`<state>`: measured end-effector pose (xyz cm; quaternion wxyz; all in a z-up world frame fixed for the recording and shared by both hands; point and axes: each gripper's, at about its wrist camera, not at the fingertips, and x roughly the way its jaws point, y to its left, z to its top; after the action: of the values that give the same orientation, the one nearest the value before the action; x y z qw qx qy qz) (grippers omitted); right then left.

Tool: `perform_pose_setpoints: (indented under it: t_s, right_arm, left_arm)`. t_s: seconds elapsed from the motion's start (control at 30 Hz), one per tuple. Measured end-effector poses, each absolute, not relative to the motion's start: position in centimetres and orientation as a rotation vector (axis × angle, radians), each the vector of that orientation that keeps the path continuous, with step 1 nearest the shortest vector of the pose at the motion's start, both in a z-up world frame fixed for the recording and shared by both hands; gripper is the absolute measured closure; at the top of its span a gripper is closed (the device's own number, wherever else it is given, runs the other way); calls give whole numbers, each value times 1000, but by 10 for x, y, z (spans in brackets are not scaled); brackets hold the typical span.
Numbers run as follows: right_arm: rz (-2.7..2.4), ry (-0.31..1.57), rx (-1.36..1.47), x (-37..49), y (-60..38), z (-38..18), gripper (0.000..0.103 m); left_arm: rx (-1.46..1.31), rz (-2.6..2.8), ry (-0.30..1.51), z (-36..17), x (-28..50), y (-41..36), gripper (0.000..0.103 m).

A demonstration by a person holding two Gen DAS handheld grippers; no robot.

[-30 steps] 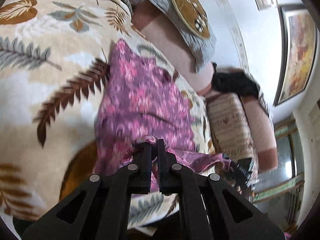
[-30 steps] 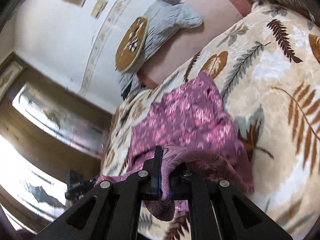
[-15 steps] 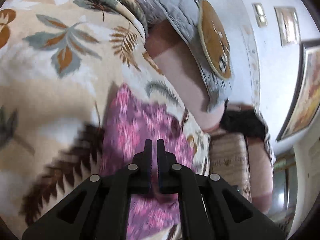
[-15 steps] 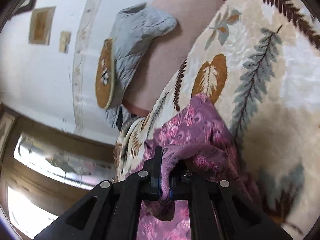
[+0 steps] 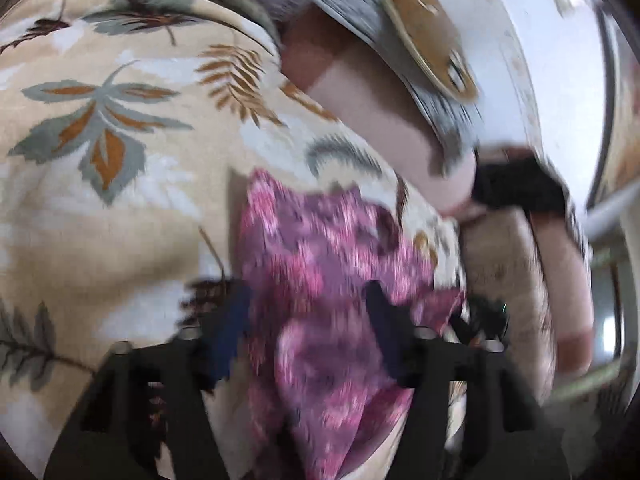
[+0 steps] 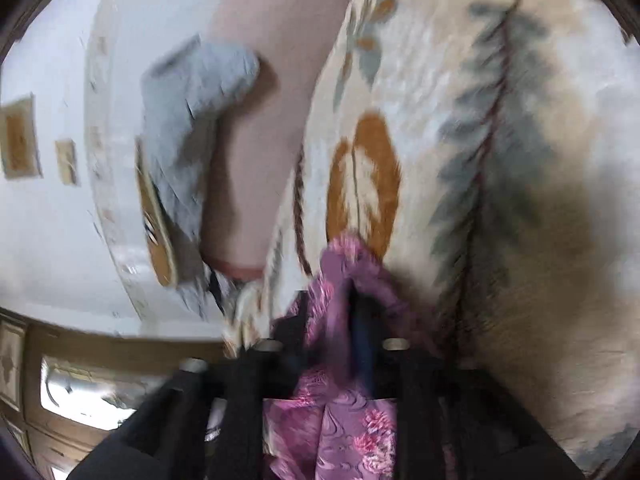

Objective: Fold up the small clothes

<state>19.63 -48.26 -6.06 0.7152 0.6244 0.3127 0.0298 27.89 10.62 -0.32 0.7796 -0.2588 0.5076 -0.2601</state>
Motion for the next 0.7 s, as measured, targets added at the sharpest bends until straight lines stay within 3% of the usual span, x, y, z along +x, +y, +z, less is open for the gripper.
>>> perform_pose_setpoints:
  t_s: [0.03,0.1,0.23,0.37,0.47,0.5,0.53,0.57,0.6,0.63,0.7]
  right_arm:
    - [53,653,1400,190,-487,-60,52]
    - [38,586,1414,175,-500,-57,52]
    - [22,730,1201,174,-494,-45,51]
    - [83,834,993,175,-472,-33,51]
    - [106,860,1004,185,-466,-36,48]
    - [102,880,1024,191,-464,-41,48]
    - [94,900,1047,197,-462,-45,48]
    - [90,916,1067,203,-459,-49,49]
    - [93,922,1068,208,-456,-50,63]
    - [113,919,1040,214,-452,-45,94]
    - [138,875,1020,222,-450,-31,99]
  left_arm:
    - [-535,-588,1108,-6,273,103,41]
    - [-517,-635,1136,-13,271,96,41]
    - [-478,-665,1182,-22,274,75,35]
    - [-471,-681,1230,-31,282,55,35]
    - [-413,-661,1225,-30,283,40,38]
    - [-380,-659,1210,-27,280,34,55]
    - [-361,-661,1202,-25,279,31,89]
    - [-336,-655,1196,-23,277,28,101]
    - [-326,-645,1183,-19,274,29,100]
    - [-317,-626,1150,-12,271,32,101]
    - [-322,-612,1102,-1,268,39,101]
